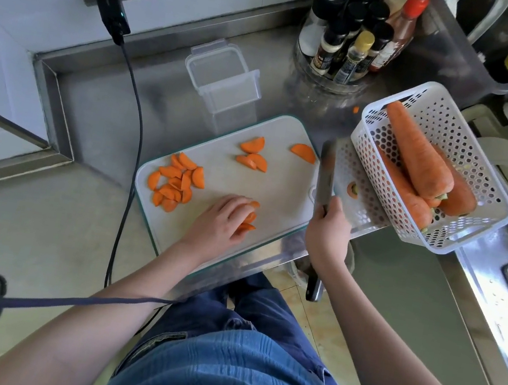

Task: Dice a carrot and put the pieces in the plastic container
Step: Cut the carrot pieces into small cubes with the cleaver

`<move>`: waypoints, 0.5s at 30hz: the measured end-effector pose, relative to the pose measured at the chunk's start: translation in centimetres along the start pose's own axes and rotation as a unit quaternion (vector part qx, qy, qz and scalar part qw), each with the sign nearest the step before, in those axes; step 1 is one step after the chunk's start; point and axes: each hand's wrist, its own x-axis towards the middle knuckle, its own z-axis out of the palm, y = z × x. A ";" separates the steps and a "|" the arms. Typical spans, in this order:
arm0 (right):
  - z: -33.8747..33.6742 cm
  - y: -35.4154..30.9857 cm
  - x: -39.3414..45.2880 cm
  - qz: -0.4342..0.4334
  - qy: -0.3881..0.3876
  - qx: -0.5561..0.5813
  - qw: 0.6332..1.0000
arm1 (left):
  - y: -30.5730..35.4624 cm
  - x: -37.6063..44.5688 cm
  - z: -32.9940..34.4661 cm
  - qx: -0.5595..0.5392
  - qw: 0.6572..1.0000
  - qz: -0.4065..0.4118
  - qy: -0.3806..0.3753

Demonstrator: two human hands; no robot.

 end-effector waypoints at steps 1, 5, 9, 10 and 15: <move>0.2 -0.2 0.3 -0.006 -0.006 -0.010 1.000 | 0.0 0.0 0.0 -0.001 1.000 -0.004 -0.004; 0.8 -1.2 0.1 -0.046 -0.028 -0.046 0.997 | -0.4 -0.1 -0.1 -0.001 1.000 -0.014 -0.016; 1.4 -1.7 -0.9 -0.078 -0.053 -0.060 0.994 | -0.5 -0.1 -0.4 -0.003 0.999 -0.030 -0.016; 1.3 -1.6 -1.1 -0.075 -0.051 -0.048 0.995 | -0.4 -0.1 -0.4 -0.003 0.999 -0.032 -0.009; 0.6 -0.5 -3.1 -0.077 -0.042 0.021 0.996 | -0.4 -0.1 0.2 -0.018 0.999 -0.043 0.022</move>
